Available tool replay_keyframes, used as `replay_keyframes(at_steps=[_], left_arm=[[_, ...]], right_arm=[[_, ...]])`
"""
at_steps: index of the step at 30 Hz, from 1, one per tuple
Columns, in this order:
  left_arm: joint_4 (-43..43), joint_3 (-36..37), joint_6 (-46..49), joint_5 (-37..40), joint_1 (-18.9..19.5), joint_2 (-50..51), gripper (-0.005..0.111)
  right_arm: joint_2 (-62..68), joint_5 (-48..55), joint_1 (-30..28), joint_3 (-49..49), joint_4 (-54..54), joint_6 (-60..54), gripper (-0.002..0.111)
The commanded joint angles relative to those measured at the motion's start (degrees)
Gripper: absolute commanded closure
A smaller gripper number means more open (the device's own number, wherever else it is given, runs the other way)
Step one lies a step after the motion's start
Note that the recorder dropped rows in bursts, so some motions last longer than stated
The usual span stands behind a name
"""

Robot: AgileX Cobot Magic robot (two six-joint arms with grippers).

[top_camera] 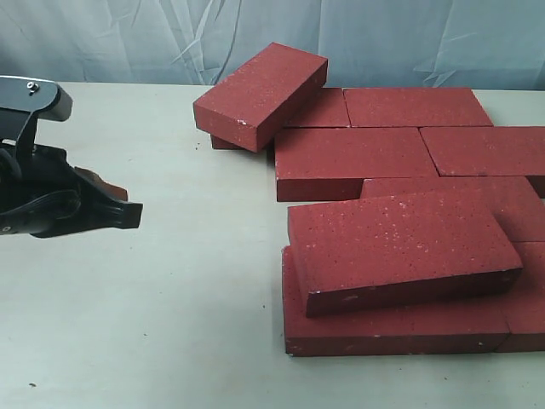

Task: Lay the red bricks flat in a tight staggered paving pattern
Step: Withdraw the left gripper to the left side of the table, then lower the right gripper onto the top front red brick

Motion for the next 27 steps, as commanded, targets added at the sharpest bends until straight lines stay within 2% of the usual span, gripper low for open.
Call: replay_keyframes(at_steps=[1,9,17,27], left_arm=[[-1.4,0.3,-0.3,0.8,-0.2,2.2,0.107],[-2.1,-1.6,0.1,4.4,-0.3,5.7,0.107],[-1.6,-2.7,3.1,5.1,-5.3,9.4,0.107],[-3.2,-6.1,3.1,6.3,-5.5,15.9,0.107]], right_arm=[[7.9,3.1,-0.3,-1.4,-1.4,1.8,0.109],[22.8,5.3,-0.3,-7.3,-1.4,3.3,0.109],[37.4,6.2,-0.3,-15.6,-1.7,3.3,0.109],[51.4,7.5,-0.3,-22.0,-3.0,3.3,0.109]])
